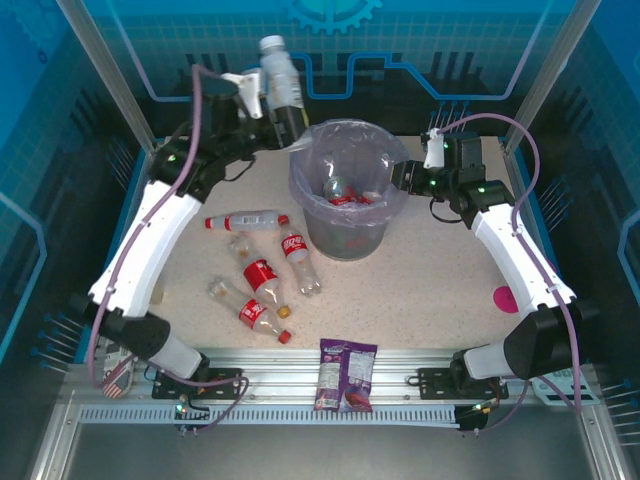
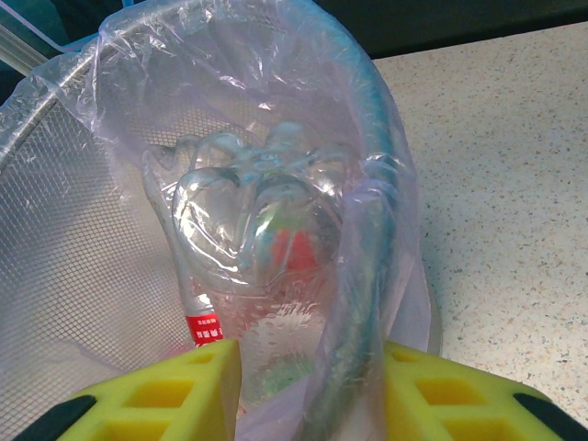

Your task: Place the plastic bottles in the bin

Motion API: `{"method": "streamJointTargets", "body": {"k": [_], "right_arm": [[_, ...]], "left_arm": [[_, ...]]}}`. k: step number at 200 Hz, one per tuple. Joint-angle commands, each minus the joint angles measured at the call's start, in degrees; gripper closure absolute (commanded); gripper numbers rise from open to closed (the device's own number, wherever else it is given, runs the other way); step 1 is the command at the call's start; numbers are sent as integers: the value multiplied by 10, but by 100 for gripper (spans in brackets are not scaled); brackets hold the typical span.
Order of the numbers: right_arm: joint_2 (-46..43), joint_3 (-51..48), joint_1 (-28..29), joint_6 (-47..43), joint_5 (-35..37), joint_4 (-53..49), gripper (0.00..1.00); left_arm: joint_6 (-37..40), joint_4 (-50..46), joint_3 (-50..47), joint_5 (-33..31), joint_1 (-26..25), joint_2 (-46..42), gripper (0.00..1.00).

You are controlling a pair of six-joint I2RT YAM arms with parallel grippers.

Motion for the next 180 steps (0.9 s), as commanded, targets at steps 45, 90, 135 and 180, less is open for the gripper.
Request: {"method": "streamJointTargets", "body": {"k": [45, 90, 135, 180], "right_arm": [[-15, 13, 16, 4, 6, -5, 60], [-13, 9, 17, 3, 8, -3, 60], [-13, 8, 17, 2, 9, -1, 60], [-13, 8, 18, 3, 7, 2, 60]], "left_arm": [[99, -108, 116, 44, -70, 152, 65], [111, -133, 109, 62, -86, 190, 68], [104, -126, 57, 82, -93, 191, 70], [106, -117, 33, 96, -94, 198, 62]]}}
